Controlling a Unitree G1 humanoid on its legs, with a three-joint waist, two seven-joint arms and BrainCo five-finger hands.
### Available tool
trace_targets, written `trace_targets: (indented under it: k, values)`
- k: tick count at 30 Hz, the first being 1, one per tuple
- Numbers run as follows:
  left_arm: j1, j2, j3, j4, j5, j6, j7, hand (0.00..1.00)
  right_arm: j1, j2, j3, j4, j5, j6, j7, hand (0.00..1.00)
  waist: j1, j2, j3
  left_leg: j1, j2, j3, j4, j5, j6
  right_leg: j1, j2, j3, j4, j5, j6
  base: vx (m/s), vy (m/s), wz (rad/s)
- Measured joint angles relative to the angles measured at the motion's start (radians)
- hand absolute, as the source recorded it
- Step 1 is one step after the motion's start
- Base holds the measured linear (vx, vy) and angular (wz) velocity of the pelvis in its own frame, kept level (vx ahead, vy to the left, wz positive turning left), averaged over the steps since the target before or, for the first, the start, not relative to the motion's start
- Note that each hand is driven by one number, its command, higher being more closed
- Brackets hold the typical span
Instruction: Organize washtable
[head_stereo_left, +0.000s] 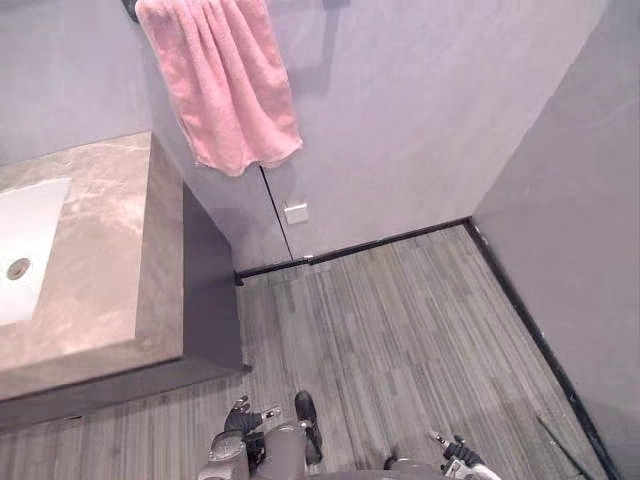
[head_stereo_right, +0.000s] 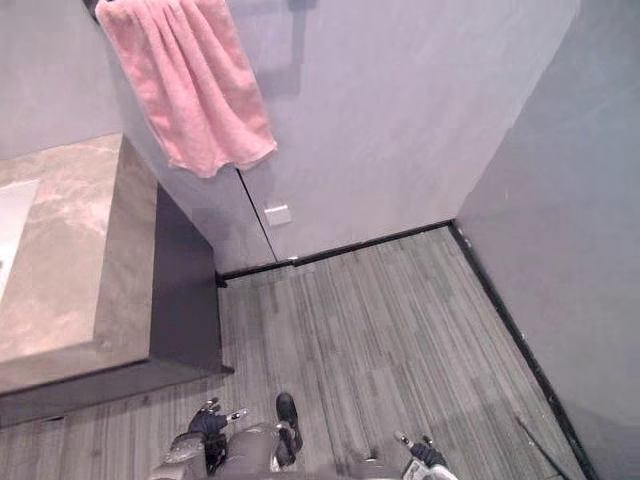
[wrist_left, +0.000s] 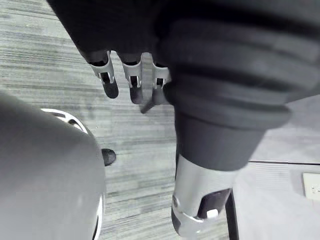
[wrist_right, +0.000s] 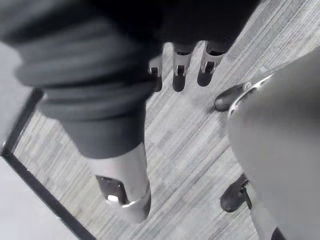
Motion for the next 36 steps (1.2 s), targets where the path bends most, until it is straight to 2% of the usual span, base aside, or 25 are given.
trace_targets:
  k: [2,3,4,7,8,9,10,11,12,13,14,15,17,18,20,21,22,24,25,26,27,28,29,33,36]
  values:
    - [0.0,0.013,-0.021,0.018,0.0,0.009,0.001,0.0,-0.006,0.002,-0.003,-0.004,0.001,-0.004,0.002,0.0,-0.01,0.007,0.004,0.067,-0.011,-0.001,-0.013,-0.029,0.005,-0.103,-0.019,0.046,0.283,0.019,0.113,0.32,0.205,-0.03]
    - [-0.001,0.023,-0.059,0.03,0.0,0.013,0.001,0.0,-0.005,-0.003,-0.002,-0.008,-0.004,-0.005,0.002,0.0,-0.012,0.007,0.008,0.144,-0.031,-0.021,-0.037,-0.053,0.009,-0.159,-0.037,0.039,0.459,-0.01,0.126,0.35,0.149,0.34]
    - [-0.001,0.024,-0.066,0.034,-0.001,0.013,0.001,0.0,-0.003,-0.006,-0.001,-0.012,-0.009,-0.005,0.002,0.0,-0.014,0.006,0.007,0.184,-0.039,-0.035,-0.055,-0.064,0.009,-0.185,-0.046,0.015,0.51,-0.037,0.089,0.36,0.127,0.41]
    - [0.0,0.022,-0.063,0.039,-0.002,0.014,0.002,0.0,-0.01,-0.01,-0.001,-0.02,-0.017,-0.008,0.01,0.0,-0.025,0.012,0.01,0.246,-0.041,-0.075,-0.083,-0.084,0.013,-0.279,-0.034,-0.052,0.474,-0.087,0.031,0.32,0.035,0.52]
    - [0.0,0.02,-0.063,0.047,-0.001,0.016,0.002,0.0,-0.014,-0.018,-0.002,-0.02,-0.017,-0.008,0.018,0.0,-0.038,0.02,0.014,0.269,-0.035,-0.106,-0.096,-0.087,0.013,-0.316,-0.006,-0.054,0.384,-0.094,0.015,0.41,-0.06,0.9]
    - [0.0,0.012,-0.062,0.053,-0.001,0.016,0.003,0.0,-0.014,-0.028,-0.003,-0.019,-0.017,-0.007,0.019,0.0,-0.056,0.036,0.024,0.29,-0.016,-0.148,-0.104,-0.095,0.006,-0.344,0.045,-0.031,0.213,-0.072,-0.009,0.43,-0.093,0.97]
    - [-0.001,0.009,-0.06,0.053,-0.001,0.016,0.002,0.0,-0.013,-0.029,-0.003,-0.019,-0.015,-0.007,0.019,0.0,-0.06,0.041,0.027,0.295,-0.01,-0.165,-0.104,-0.102,-0.005,-0.353,0.062,-0.018,0.13,-0.045,-0.021,0.37,-0.142,0.98]
    - [-0.001,0.005,-0.047,0.053,-0.001,0.015,0.002,0.0,-0.006,-0.028,-0.005,-0.016,-0.005,-0.006,0.018,0.0,-0.059,0.037,0.029,0.307,-0.007,-0.189,-0.104,-0.118,-0.023,-0.354,0.078,0.014,-0.044,0.047,-0.026,0.31,-0.149,0.65]
    - [0.0,0.005,-0.034,0.053,-0.001,0.015,0.001,0.0,-0.002,-0.026,-0.005,-0.011,-0.001,-0.003,0.019,0.0,-0.058,0.028,0.03,0.315,-0.011,-0.203,-0.104,-0.129,-0.033,-0.35,0.077,0.029,-0.121,0.094,-0.028,0.37,-0.232,0.77]
    - [0.001,0.002,-0.014,0.053,-0.001,0.016,0.001,0.0,0.011,-0.018,-0.006,0.001,0.005,0.0,0.018,0.0,-0.061,0.019,0.025,0.336,-0.012,-0.234,-0.098,-0.157,-0.054,-0.34,0.07,0.041,-0.143,0.211,-0.028,0.4,-0.284,0.6]
    - [0.001,-0.012,0.007,0.053,-0.001,0.015,0.001,0.0,0.02,-0.024,-0.01,0.001,0.007,0.0,0.019,0.0,-0.061,0.03,0.022,0.356,0.007,-0.249,-0.097,-0.179,-0.065,-0.333,0.083,0.032,-0.108,0.237,-0.05,0.48,-0.336,0.53]
    - [0.012,-0.041,0.028,0.053,-0.002,0.015,0.001,0.0,0.025,-0.047,-0.02,0.001,0.016,-0.002,0.019,0.0,-0.054,0.077,0.011,0.369,0.05,-0.252,-0.084,-0.199,-0.084,-0.334,0.116,0.003,-0.067,0.176,-0.071,0.43,-0.255,0.3]
    - [0.021,-0.069,0.055,0.048,-0.002,0.015,-0.001,0.0,0.027,-0.051,-0.023,-0.002,0.024,-0.007,0.017,0.0,-0.062,0.109,-0.003,0.339,0.077,-0.249,0.011,-0.196,-0.094,-0.306,0.128,-0.033,-0.07,0.144,-0.091,0.43,-0.245,0.42]
    - [0.017,-0.069,0.065,0.03,-0.004,0.014,-0.001,0.0,0.04,-0.046,-0.023,-0.008,0.041,-0.006,0.017,0.0,-0.06,0.09,0.005,0.259,0.102,-0.251,0.203,-0.193,-0.115,-0.255,0.128,-0.059,-0.096,0.127,-0.098,0.43,-0.296,0.61]
    - [0.011,-0.069,0.085,0.006,-0.014,0.014,-0.001,0.0,0.059,-0.04,-0.018,-0.025,0.052,-0.007,0.017,0.0,-0.055,0.087,0.007,0.155,0.155,-0.235,0.452,-0.172,-0.18,-0.188,0.133,-0.094,-0.122,0.11,-0.115,0.29,-0.214,0.54]
    - [0.012,-0.077,0.091,-0.009,-0.023,0.013,-0.001,0.0,0.065,-0.04,-0.017,-0.027,0.056,-0.006,0.016,0.0,-0.045,0.087,0.007,0.106,0.206,-0.169,0.577,-0.174,-0.177,-0.124,0.141,-0.118,-0.148,0.104,-0.128,0.28,-0.165,0.33]
    - [0.012,-0.077,0.091,-0.015,-0.023,0.013,-0.001,0.0,0.065,-0.039,-0.016,-0.029,0.059,-0.006,0.016,0.0,-0.041,0.085,0.006,0.097,0.218,-0.142,0.585,-0.174,-0.176,-0.11,0.142,-0.121,-0.16,0.102,-0.129,0.3,-0.158,0.17]
    - [0.001,-0.085,0.089,-0.034,-0.024,0.012,-0.001,0.0,0.061,-0.032,-0.016,-0.044,0.061,-0.006,0.015,0.0,-0.028,0.079,0.004,0.064,0.229,-0.075,0.521,-0.185,-0.156,-0.066,0.14,-0.125,-0.21,0.105,-0.128,0.22,-0.068,0.04]
    - [-0.002,-0.086,0.079,-0.037,-0.023,0.01,-0.002,0.0,0.049,-0.024,-0.016,-0.05,0.061,-0.005,0.015,0.0,-0.028,0.073,0.0,0.049,0.215,-0.062,0.371,-0.183,-0.149,-0.05,0.133,-0.125,-0.229,0.107,-0.125,0.18,0.015,0.01]
    - [-0.004,-0.086,0.078,-0.036,-0.023,0.01,-0.001,0.0,0.046,-0.021,-0.016,-0.05,0.061,-0.005,0.015,0.0,-0.028,0.068,-0.003,0.048,0.201,-0.064,0.299,-0.181,-0.151,-0.047,0.127,-0.123,-0.23,0.107,-0.124,0.23,0.062,-0.03]
    - [-0.006,-0.084,0.071,-0.035,-0.021,0.011,0.0,0.0,0.043,-0.015,-0.017,-0.049,0.061,-0.006,0.015,0.0,-0.027,0.061,-0.005,0.051,0.168,-0.082,0.155,-0.159,-0.151,-0.045,0.114,-0.117,-0.232,0.108,-0.116,0.21,0.11,-0.09]
    - [-0.008,-0.088,0.061,-0.027,-0.021,0.012,0.0,0.0,0.043,-0.018,-0.02,-0.049,0.061,-0.005,0.015,0.0,-0.028,0.07,-0.013,0.063,0.131,-0.122,0.013,-0.006,-0.142,-0.043,0.112,-0.108,-0.237,0.106,-0.095,0.24,0.176,-0.15]
    - [-0.009,-0.087,0.053,-0.021,-0.021,0.012,0.0,0.0,0.039,-0.02,-0.021,-0.049,0.06,-0.005,0.015,0.0,-0.027,0.076,-0.016,0.066,0.123,-0.136,0.001,0.039,-0.126,-0.038,0.114,-0.097,-0.243,0.103,-0.084,0.19,0.151,-0.19]
    - [-0.016,-0.042,0.014,0.011,-0.019,0.014,0.002,0.0,0.039,0.014,-0.019,-0.042,0.059,-0.005,0.013,0.0,-0.029,0.017,-0.035,0.142,0.07,-0.103,-0.088,0.047,-0.112,0.001,0.076,-0.049,-0.302,0.118,-0.049,0.12,0.129,-0.23]
    - [-0.013,-0.028,-0.022,0.026,0.001,0.014,0.002,0.0,0.04,0.015,-0.015,-0.037,0.049,-0.005,0.015,0.0,-0.029,0.014,-0.04,0.191,0.04,-0.088,-0.14,0.054,-0.101,0.015,0.063,-0.029,-0.317,0.119,-0.037,0.03,0.097,-0.17]
